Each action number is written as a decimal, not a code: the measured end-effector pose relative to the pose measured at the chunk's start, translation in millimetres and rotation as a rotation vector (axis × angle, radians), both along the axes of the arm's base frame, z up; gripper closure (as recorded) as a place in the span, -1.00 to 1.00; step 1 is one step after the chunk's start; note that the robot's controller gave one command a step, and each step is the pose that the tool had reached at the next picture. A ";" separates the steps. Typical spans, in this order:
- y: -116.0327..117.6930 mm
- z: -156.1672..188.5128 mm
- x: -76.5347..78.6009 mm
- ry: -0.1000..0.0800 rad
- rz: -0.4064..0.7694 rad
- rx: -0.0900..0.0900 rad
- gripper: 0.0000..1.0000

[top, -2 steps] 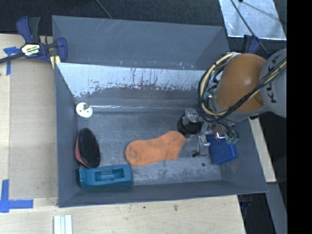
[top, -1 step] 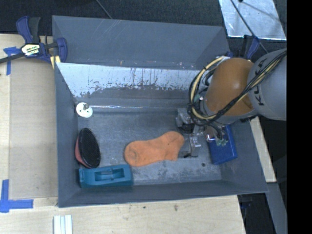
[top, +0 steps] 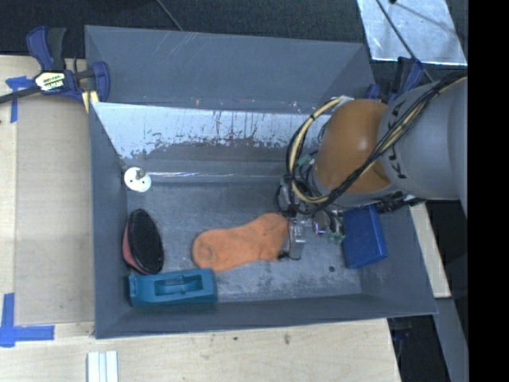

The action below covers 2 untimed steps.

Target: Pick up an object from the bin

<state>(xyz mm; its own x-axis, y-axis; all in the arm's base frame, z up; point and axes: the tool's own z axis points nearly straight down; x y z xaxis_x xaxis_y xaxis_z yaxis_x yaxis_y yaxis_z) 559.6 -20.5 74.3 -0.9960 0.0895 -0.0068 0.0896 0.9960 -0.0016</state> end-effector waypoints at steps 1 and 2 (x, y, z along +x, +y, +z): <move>26.3 1.8 -13.6 -0.015 0.163 0.000 1.00; 26.3 1.8 -13.5 -0.015 0.164 0.000 1.00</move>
Offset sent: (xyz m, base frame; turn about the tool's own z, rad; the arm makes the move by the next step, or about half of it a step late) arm 0.0000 0.0000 0.0000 0.0000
